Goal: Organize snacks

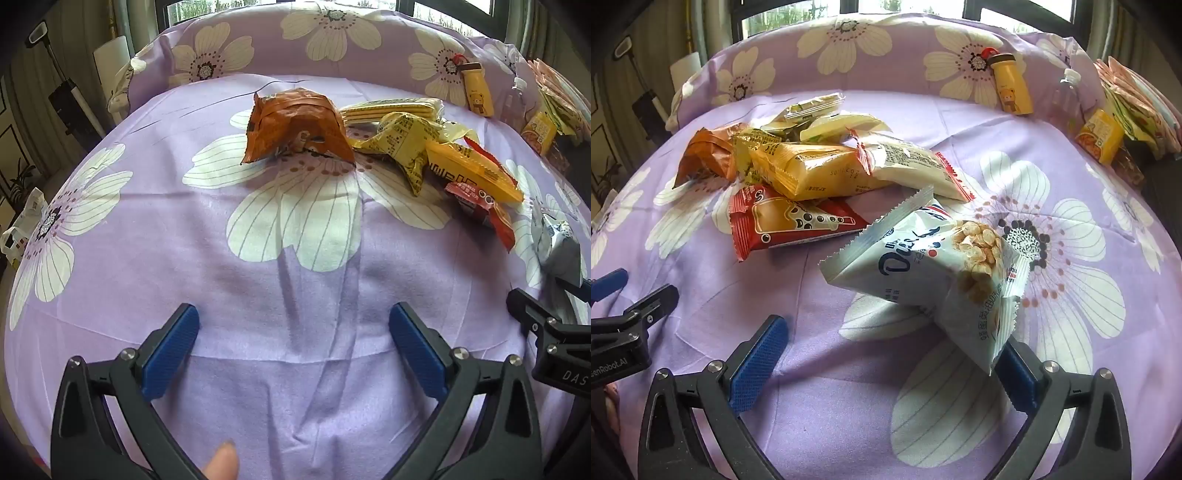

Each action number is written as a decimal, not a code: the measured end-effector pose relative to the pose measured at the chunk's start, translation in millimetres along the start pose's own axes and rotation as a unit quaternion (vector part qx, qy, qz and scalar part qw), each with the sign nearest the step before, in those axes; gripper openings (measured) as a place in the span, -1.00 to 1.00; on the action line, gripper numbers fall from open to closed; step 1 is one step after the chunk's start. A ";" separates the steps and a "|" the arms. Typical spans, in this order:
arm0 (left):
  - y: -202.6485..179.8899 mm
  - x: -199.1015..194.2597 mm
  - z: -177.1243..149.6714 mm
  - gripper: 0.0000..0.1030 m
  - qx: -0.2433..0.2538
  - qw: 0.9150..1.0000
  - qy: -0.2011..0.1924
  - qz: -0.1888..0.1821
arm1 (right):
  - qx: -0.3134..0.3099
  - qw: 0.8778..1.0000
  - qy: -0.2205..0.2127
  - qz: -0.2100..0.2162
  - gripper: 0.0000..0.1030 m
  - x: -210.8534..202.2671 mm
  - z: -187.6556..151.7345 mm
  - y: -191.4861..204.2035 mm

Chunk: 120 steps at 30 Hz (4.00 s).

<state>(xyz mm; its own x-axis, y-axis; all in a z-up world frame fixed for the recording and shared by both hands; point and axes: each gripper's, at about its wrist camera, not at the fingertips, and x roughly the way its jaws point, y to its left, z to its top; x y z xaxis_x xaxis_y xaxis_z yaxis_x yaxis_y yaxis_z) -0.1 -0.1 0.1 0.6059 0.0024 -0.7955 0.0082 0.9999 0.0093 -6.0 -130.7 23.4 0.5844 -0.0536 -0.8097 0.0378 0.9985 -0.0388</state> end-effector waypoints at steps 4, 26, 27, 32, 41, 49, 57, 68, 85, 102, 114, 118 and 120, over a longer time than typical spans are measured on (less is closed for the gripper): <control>-2.1 -0.4 -0.4 1.00 0.000 1.000 0.001 0.000 | 0.000 1.000 0.001 -0.001 0.99 0.1 0.2 0.1; 2.8 -2.1 -1.7 1.00 -0.006 1.000 0.003 -0.004 | 0.000 1.000 0.002 0.000 0.99 -0.4 0.4 0.1; 3.8 -1.8 -1.4 1.00 -0.006 1.000 0.003 -0.004 | 0.000 1.000 0.002 0.000 0.99 -0.3 0.4 0.1; 3.7 -2.0 -1.5 1.00 -0.006 1.000 0.003 -0.004 | 0.000 1.000 0.002 0.000 0.99 -0.2 0.4 -0.1; 3.4 -2.0 -1.7 1.00 -0.006 1.000 0.002 -0.004 | 0.000 1.000 0.002 0.000 0.99 -0.3 0.4 0.0; 3.7 -2.0 -1.8 1.00 -0.005 1.000 0.002 -0.004 | 0.000 1.000 0.002 0.000 0.99 -0.3 0.4 0.0; 3.2 -2.0 -1.8 1.00 -0.005 1.000 0.002 -0.004 | 0.000 1.000 0.002 0.000 0.99 -0.5 0.4 0.0; 3.3 -2.0 -1.9 1.00 -0.005 1.000 0.002 -0.003 | -0.003 1.000 0.001 -0.004 0.99 -0.7 0.4 1.0; 6.3 -6.5 9.3 0.91 -0.010 0.999 0.037 -0.025 | 0.002 0.998 0.032 0.051 0.99 -9.4 19.8 -4.8; -46.7 -42.0 64.6 0.47 -0.057 0.970 0.047 -0.233 | 0.143 0.969 0.023 0.198 0.35 -30.6 93.2 -76.5; -117.8 -16.2 55.3 0.46 -0.007 0.955 0.092 -0.281 | 0.152 0.971 0.067 0.172 -0.04 -16.9 77.8 -85.9; -129.7 -4.4 59.0 0.46 -0.004 0.958 0.104 -0.267 | 0.155 0.970 0.091 0.166 -0.03 -0.2 73.1 -86.3; -133.6 1.7 58.8 0.46 -0.007 0.954 0.107 -0.281 | 0.149 0.967 0.101 0.180 -0.03 6.9 70.9 -86.2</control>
<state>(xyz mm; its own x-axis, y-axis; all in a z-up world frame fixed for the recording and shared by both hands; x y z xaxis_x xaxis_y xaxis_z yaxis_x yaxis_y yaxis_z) 46.6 -134.3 33.1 0.3317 -0.5334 -0.7781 0.2731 0.8438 -0.4620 52.3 -217.7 62.7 0.4347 0.3300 -0.8380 0.1114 0.9036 0.4137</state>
